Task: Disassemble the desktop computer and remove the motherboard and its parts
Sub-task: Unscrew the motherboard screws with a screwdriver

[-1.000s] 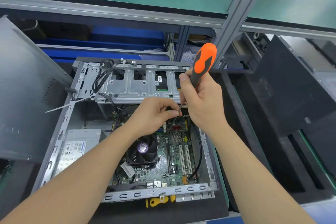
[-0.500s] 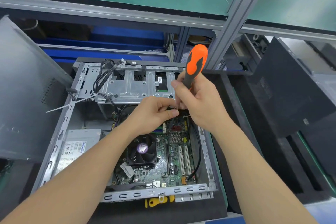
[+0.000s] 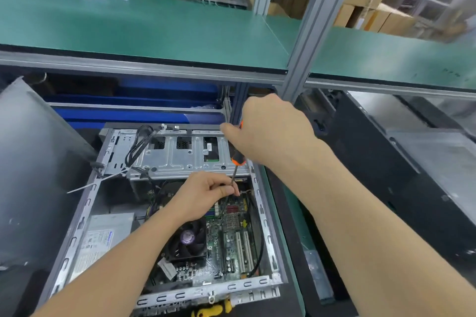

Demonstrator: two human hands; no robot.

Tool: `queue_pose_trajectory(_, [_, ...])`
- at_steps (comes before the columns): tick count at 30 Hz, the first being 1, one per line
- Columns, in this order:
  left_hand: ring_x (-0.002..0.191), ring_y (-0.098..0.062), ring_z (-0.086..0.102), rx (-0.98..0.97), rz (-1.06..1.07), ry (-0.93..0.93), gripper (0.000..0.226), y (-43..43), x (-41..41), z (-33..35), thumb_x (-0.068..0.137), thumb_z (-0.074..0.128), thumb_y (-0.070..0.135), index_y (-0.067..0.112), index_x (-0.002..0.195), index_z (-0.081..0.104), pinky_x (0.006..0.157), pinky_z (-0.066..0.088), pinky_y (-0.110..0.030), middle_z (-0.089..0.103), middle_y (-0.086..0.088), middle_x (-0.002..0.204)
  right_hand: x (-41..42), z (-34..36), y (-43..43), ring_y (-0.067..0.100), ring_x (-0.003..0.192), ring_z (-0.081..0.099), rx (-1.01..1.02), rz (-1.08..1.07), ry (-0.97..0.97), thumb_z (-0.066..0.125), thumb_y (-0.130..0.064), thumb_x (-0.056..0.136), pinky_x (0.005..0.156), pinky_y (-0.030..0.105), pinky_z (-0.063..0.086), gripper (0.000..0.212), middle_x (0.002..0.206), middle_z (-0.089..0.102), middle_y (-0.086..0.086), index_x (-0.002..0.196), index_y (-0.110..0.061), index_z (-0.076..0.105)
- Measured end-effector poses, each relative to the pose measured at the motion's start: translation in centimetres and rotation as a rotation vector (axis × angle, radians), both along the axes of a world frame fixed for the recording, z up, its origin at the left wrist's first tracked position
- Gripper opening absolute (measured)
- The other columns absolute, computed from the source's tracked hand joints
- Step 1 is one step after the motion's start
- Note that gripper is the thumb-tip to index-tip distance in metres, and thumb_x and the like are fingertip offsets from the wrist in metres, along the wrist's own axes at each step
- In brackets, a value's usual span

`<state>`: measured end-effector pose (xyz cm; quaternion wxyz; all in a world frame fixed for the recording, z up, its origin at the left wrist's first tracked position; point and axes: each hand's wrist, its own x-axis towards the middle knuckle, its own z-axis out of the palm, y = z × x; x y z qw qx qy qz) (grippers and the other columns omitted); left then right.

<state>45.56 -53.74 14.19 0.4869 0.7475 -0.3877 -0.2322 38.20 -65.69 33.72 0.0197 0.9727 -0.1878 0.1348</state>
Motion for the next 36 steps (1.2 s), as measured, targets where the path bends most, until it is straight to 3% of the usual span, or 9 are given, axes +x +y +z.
queue_pose_trajectory(7, [0.052, -0.005, 0.035, 0.023, 0.009, -0.053, 0.016, 0.3, 0.2, 0.1, 0.101, 0.063, 0.033, 0.038, 0.092, 0.075, 0.054, 0.028, -0.018, 0.041, 0.010, 0.052, 2.0, 1.1, -0.5, 0.017, 0.059, 0.049, 0.267, 0.119, 0.298, 0.060, -0.033, 0.097, 0.057, 0.030, 0.042, 0.037, 0.070, 0.050, 0.000, 0.069, -0.018, 0.041])
queue_pose_trajectory(11, [0.053, -0.005, 0.035, -0.005, -0.013, -0.036, 0.017, 0.1, 0.1, 0.3, 0.102, 0.064, 0.030, 0.036, 0.090, 0.075, 0.055, 0.029, -0.017, 0.043, 0.010, 0.053, 1.8, 1.2, -1.5, 0.017, 0.047, 0.034, 0.197, 0.210, 0.351, 0.063, -0.029, 0.095, 0.043, 0.025, 0.031, 0.037, 0.058, 0.041, 0.001, 0.067, -0.013, 0.042])
queue_pose_trajectory(19, [0.051, -0.006, 0.036, 0.010, -0.070, -0.065, 0.017, 0.8, 1.2, -0.1, 0.100, 0.065, 0.032, 0.040, 0.090, 0.076, 0.053, 0.029, -0.018, 0.038, 0.011, 0.051, 2.3, 3.6, -1.8, 0.014, 0.061, 0.044, 0.123, 0.683, 0.593, 0.073, -0.036, 0.091, 0.055, 0.031, 0.037, 0.033, 0.071, 0.048, -0.008, 0.075, -0.026, 0.046])
queue_pose_trajectory(22, [0.053, -0.005, 0.034, -0.027, -0.085, -0.011, 0.016, 0.6, 1.2, -0.1, 0.102, 0.064, 0.034, 0.040, 0.096, 0.077, 0.056, 0.029, -0.020, 0.033, 0.009, 0.053, 3.0, 4.5, -1.6, 0.005, 0.071, 0.054, 0.006, 0.768, 0.692, 0.075, -0.019, 0.086, 0.060, 0.032, 0.046, 0.023, 0.078, 0.059, -0.013, 0.081, -0.029, 0.055])
queue_pose_trajectory(25, [0.049, -0.005, 0.033, -0.082, -0.112, 0.028, 0.020, 0.3, 0.5, 0.0, 0.106, 0.056, 0.038, 0.042, 0.108, 0.076, 0.052, 0.027, -0.013, 0.033, 0.012, 0.051, 3.0, 4.1, -1.4, 0.013, 0.079, 0.057, -0.116, 0.799, 0.709, 0.058, 0.005, 0.076, 0.067, 0.042, 0.052, 0.032, 0.086, 0.062, -0.008, 0.076, -0.027, 0.061])
queue_pose_trajectory(28, [0.053, 0.012, 0.051, -0.127, -0.107, 0.056, 0.028, 0.0, -0.5, 0.4, 0.109, 0.052, 0.025, 0.029, 0.097, 0.077, 0.055, 0.035, -0.002, 0.054, 0.027, 0.056, 2.4, 3.6, -1.2, 0.015, 0.081, 0.058, -0.062, 0.757, 0.703, 0.055, 0.007, 0.076, 0.065, 0.036, 0.049, 0.032, 0.087, 0.063, -0.006, 0.077, -0.024, 0.063])
queue_pose_trajectory(31, [0.058, 0.012, 0.053, -0.120, -0.110, 0.066, 0.031, -0.1, -0.9, 0.5, 0.107, 0.052, 0.014, 0.021, 0.086, 0.073, 0.060, 0.036, -0.003, 0.058, 0.028, 0.062, 1.4, 4.5, -1.0, 0.013, 0.087, 0.060, -0.008, 0.701, 0.724, 0.068, -0.015, 0.086, 0.069, 0.034, 0.050, 0.015, 0.090, 0.065, -0.010, 0.097, -0.025, 0.066])
queue_pose_trajectory(33, [0.065, 0.008, 0.055, -0.100, -0.118, 0.042, 0.033, -0.1, -0.8, 0.5, 0.107, 0.053, 0.019, 0.029, 0.082, 0.072, 0.064, 0.036, -0.006, 0.061, 0.024, 0.068, 0.7, 5.4, -0.9, 0.009, 0.080, 0.066, 0.029, 0.583, 0.736, 0.067, -0.058, 0.088, 0.063, 0.031, 0.048, 0.041, 0.079, 0.069, -0.011, 0.116, -0.030, 0.057])
queue_pose_trajectory(36, [0.065, 0.002, 0.054, -0.084, -0.119, 0.032, 0.029, -0.2, -0.5, 0.1, 0.105, 0.053, 0.028, 0.030, 0.084, 0.072, 0.067, 0.037, -0.014, 0.061, 0.021, 0.069, 0.1, 5.1, 0.8, 0.013, 0.041, 0.066, 0.097, 0.250, 0.618, 0.039, -0.089, 0.083, 0.049, 0.029, 0.051, 0.073, 0.056, 0.068, 0.001, 0.091, -0.021, 0.062])
